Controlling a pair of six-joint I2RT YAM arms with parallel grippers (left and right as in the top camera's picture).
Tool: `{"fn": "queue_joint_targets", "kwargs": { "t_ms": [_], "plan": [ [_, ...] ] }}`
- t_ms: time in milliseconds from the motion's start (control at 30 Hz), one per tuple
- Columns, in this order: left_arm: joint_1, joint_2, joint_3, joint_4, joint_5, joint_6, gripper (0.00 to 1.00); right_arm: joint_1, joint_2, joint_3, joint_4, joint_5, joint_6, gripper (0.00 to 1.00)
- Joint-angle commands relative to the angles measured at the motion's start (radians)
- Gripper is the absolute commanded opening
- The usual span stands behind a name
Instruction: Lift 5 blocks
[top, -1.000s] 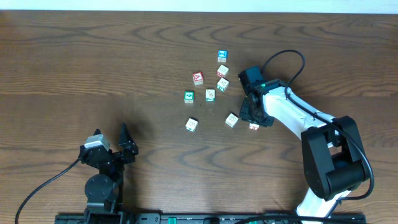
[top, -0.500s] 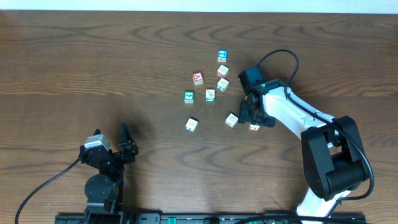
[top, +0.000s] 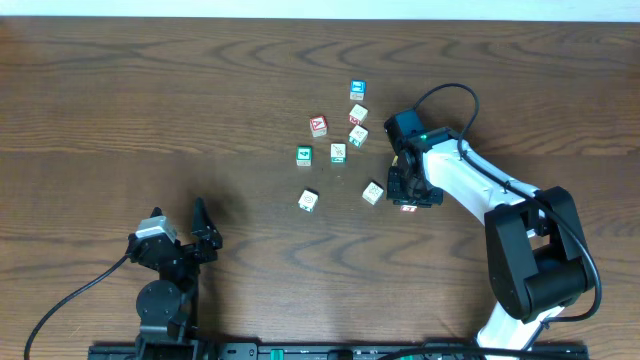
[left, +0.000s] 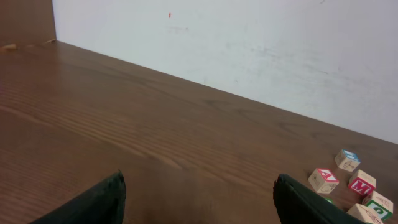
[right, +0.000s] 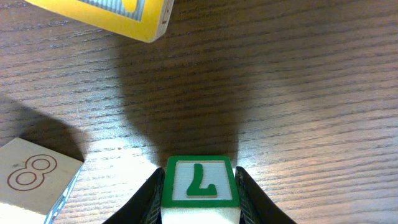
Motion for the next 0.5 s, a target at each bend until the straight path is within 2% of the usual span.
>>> {"fn": "queue_joint_targets", "kwargs": {
  "t_ms": [0,233,467],
  "plan": [
    [0.005,-0.004,-0.018,-0.042,-0.006,-0.002,0.77,0.003,0.001,-0.001,0.006,-0.009,-0.030,0.27],
    [0.005,-0.004,-0.018,-0.042,-0.006,-0.002,0.76,0.005,0.001,-0.001,0.000,-0.085,-0.089,0.20],
    [0.005,-0.004,-0.018,-0.042,-0.006,-0.002,0.77,0.039,0.001,-0.001,-0.006,-0.106,-0.138,0.21]
  ]
}}
